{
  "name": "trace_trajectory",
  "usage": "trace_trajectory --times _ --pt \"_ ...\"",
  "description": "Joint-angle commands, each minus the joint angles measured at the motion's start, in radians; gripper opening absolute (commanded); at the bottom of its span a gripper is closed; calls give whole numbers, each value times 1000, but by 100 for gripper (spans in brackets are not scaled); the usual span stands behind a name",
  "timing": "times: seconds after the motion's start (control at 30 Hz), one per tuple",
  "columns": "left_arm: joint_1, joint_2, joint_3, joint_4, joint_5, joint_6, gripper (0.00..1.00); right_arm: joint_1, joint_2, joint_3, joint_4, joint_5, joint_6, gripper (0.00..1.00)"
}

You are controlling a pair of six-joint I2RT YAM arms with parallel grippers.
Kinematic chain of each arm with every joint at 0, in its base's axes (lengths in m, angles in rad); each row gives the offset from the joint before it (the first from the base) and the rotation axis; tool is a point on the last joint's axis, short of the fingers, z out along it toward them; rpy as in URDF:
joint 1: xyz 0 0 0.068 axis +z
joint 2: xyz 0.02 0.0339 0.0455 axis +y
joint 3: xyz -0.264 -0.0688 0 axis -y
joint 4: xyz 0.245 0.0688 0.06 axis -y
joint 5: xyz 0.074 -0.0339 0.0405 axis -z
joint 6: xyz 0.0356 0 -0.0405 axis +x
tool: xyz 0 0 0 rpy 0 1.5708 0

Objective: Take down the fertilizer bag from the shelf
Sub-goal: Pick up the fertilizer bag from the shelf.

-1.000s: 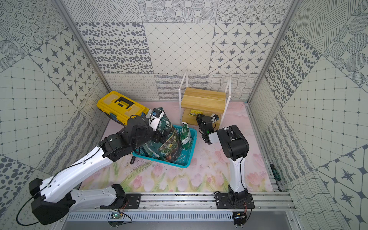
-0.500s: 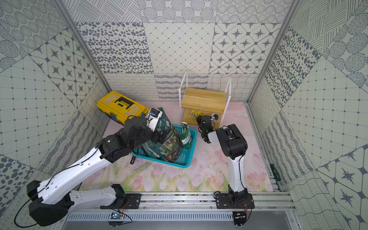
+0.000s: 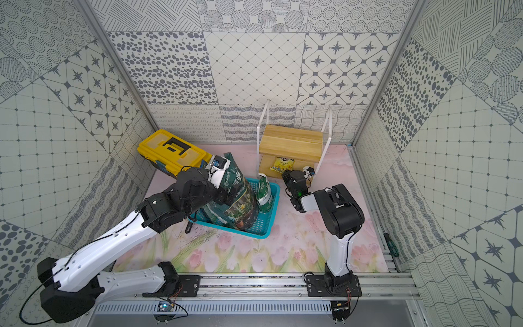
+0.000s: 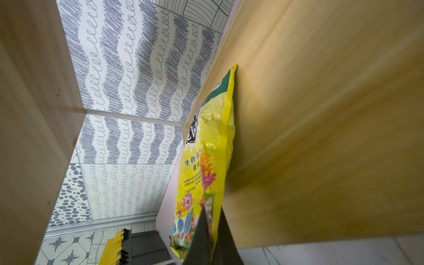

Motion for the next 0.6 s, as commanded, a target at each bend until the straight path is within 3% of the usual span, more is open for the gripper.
trace_trajectory --times 0.0,0.57 --pt "12 -8 -4 21 -5 -12 100 -2 -81 -35 94 36 -16 0" --pt "12 -19 -10 20 -7 -19 100 32 -292 -80 -11 8 -114 0"
